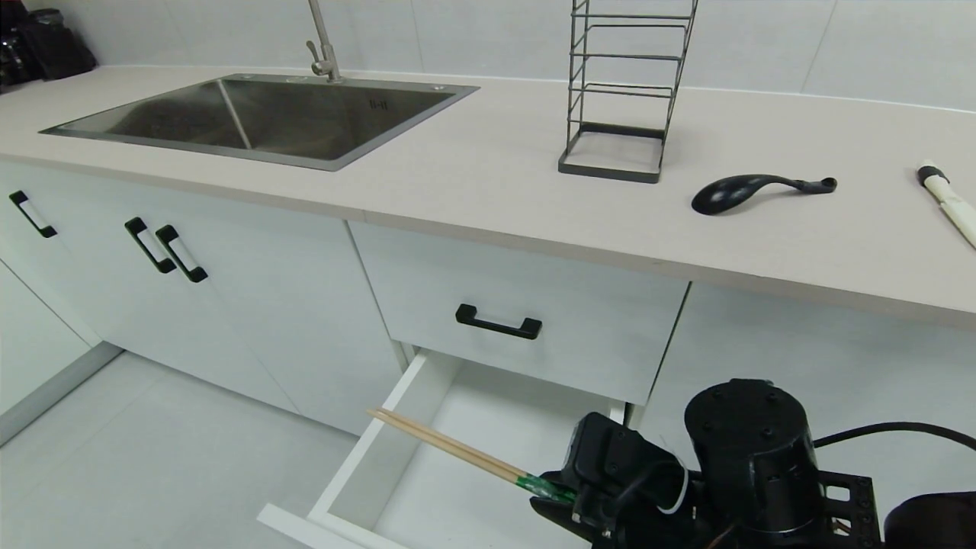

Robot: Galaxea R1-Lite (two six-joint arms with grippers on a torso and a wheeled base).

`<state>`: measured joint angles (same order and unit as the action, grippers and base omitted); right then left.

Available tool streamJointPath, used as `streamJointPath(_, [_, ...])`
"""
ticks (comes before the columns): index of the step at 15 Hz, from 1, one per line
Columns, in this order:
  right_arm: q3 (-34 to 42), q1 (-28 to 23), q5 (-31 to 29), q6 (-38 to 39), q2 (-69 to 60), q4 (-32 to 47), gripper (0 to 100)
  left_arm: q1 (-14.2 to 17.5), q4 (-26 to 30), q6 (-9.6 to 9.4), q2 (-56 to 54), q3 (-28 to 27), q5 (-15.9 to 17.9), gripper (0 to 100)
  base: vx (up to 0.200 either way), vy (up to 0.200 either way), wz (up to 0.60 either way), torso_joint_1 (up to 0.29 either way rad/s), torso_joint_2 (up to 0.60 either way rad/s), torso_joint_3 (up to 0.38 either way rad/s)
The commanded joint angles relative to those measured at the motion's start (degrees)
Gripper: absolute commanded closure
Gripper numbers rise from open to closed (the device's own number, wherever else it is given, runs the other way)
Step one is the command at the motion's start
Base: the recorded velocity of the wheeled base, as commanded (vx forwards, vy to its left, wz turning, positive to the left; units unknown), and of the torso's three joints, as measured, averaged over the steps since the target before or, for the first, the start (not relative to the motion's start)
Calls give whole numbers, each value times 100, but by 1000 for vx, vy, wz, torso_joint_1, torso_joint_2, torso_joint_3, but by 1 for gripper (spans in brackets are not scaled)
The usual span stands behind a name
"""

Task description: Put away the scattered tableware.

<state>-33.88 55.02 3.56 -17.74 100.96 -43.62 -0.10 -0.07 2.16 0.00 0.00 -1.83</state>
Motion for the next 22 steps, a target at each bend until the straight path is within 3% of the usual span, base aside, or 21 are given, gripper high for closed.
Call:
streamJointPath(1, [-5,-17,-48,7,-50,73,100,1,-1,4,0,0,-2,0,0,0,0,7,51,41])
streamJointPath(8, [-400,-202,-347,51,407,196,100,1,-1,4,0,0,-2,0,0,0,0,0,0,0])
streamJointPath(13, [-796,-26,-602,244,890,275,100,1,-1,4,0,0,-2,0,0,0,0,0,0,0])
streamJointPath(19, [-1622,-35,-839,956,1268,1347,100,1,-1,4,0,0,-2,0,0,0,0,0,0,0])
streamJointPath(22, [-1903,-44,-866,1027,1549,1356,100,1,-1,4,0,0,-2,0,0,0,0,0,0,0])
